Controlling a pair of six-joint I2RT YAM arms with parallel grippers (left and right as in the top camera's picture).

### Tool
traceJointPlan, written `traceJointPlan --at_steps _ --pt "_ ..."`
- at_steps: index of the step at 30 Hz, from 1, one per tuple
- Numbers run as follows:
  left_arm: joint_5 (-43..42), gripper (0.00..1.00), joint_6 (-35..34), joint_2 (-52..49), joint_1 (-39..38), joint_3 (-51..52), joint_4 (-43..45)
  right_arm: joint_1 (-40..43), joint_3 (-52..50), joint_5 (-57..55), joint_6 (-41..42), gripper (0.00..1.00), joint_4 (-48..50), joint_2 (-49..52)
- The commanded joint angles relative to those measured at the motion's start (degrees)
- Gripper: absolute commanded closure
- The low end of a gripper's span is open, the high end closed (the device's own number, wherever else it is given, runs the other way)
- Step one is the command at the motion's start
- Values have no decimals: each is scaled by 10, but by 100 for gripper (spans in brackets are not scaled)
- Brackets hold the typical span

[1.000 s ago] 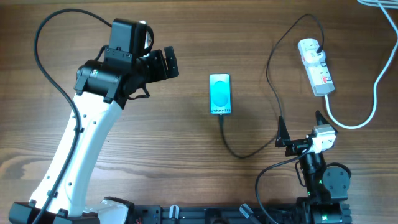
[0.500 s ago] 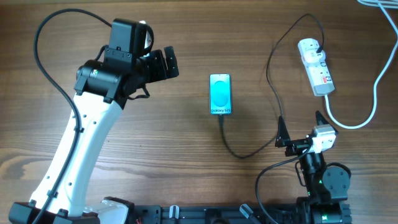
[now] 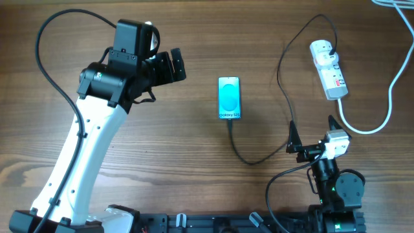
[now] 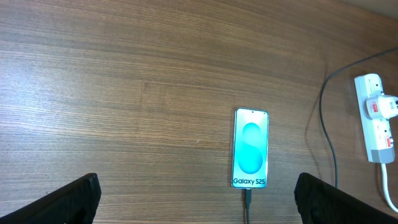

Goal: Plug charger to phone and switch on socket

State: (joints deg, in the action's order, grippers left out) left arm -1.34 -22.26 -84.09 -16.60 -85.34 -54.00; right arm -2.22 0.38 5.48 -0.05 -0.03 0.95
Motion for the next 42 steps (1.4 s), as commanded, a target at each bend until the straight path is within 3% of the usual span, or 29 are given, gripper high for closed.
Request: traceJointPlan --at_steps 1,18,31,42 --pt "6 0 -7 1 1 0 1 -2 -1 -8 1 0 1 -7" --pt "9 0 -5 1 1 0 -1 -2 -1 -8 1 0 1 -7" --pt "34 0 -11 34 3 9 -137 -2 -1 -8 1 0 1 -7" --pt "33 0 -12 222 37 261 11 -2 -1 -8 1 0 1 -7"
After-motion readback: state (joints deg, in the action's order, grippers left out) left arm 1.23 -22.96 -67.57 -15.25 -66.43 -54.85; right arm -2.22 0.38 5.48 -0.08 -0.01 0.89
